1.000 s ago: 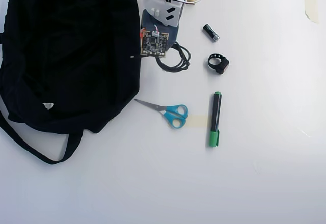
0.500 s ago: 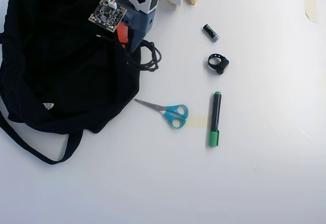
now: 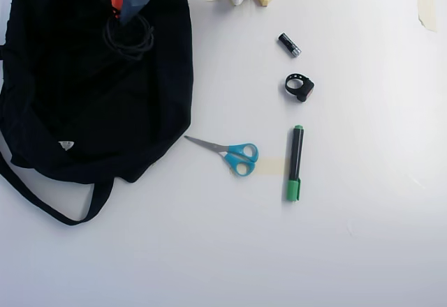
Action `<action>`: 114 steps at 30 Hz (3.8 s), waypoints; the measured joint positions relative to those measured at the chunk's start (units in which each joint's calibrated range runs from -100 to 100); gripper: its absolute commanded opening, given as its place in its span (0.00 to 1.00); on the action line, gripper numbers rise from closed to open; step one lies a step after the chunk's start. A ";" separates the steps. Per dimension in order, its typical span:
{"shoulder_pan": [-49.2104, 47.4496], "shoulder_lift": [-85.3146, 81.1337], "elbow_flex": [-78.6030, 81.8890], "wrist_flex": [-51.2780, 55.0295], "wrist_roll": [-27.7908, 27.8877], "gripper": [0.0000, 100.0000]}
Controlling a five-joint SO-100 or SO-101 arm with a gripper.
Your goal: Put the cable into the black bag
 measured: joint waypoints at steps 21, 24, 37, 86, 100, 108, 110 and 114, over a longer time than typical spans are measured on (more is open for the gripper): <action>15.28 26.65 1.73 -24.73 0.24 0.21; 15.28 26.65 -1.26 -24.73 0.24 0.21; -18.74 10.96 -12.97 2.75 0.15 0.02; -47.32 -78.70 75.47 2.58 0.24 0.02; -49.30 -78.79 79.40 5.07 0.15 0.02; -49.30 -78.79 79.40 5.24 0.15 0.02; -49.30 -78.79 79.40 5.24 0.15 0.02; -49.30 -78.79 79.40 5.32 0.15 0.02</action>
